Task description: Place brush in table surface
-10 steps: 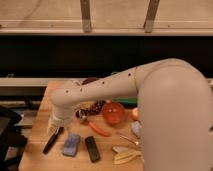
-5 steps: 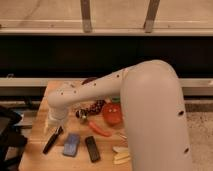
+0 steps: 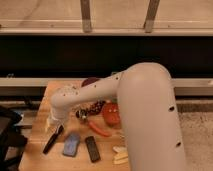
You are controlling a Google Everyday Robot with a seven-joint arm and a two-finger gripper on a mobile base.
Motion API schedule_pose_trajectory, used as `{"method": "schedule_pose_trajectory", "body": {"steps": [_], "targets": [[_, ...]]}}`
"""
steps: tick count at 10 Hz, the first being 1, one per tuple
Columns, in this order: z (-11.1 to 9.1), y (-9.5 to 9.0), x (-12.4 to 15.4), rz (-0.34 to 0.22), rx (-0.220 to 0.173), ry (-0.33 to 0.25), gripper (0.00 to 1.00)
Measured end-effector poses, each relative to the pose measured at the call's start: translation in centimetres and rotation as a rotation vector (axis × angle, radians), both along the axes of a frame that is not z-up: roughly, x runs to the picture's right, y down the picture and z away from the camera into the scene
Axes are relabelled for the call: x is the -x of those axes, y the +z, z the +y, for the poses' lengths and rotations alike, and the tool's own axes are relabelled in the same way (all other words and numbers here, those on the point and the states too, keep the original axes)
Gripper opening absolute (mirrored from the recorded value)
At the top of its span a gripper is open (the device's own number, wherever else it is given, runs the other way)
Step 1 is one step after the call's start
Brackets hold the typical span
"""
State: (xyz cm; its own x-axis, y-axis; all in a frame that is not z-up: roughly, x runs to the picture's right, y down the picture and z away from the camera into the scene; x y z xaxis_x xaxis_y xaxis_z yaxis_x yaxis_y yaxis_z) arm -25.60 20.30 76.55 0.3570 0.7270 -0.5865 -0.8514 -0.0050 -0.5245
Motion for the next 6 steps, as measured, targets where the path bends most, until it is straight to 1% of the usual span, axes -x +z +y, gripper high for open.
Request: {"method": "schedule_pose_trajectory", "body": {"steps": [4, 6], "targets": [[-0.5, 2.5, -0.4, -0.02, -0.03, -0.047, 0.65], [-0.9, 4.2, -0.9, -0.014, -0.044, -0.069, 0.65]]}}
